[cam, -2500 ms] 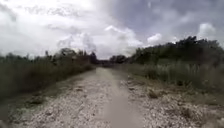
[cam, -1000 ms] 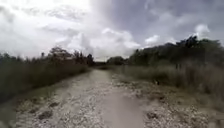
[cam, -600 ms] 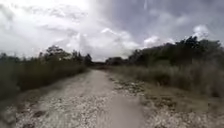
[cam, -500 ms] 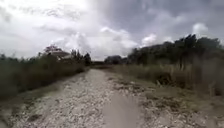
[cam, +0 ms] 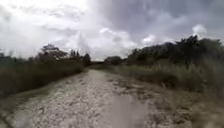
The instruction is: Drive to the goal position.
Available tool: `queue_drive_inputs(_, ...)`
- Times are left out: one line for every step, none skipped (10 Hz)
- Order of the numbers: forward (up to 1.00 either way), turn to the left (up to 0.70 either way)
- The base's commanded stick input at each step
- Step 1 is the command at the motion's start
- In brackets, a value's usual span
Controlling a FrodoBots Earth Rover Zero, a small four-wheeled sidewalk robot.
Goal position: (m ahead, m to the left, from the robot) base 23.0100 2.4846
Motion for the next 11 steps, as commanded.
queue_drive_inputs(0.70,0.35)
queue_drive_inputs(0.70,0.23)
queue_drive_inputs(0.70,0.00)
queue_drive_inputs(0.70,0.00)
queue_drive_inputs(0.70,0.00)
queue_drive_inputs(0.70,0.15)
queue_drive_inputs(0.70,0.35)
queue_drive_inputs(0.70,0.17)
queue_drive_inputs(0.70,0.00)
queue_drive_inputs(0.70,0.00)
queue_drive_inputs(0.70,0.00)
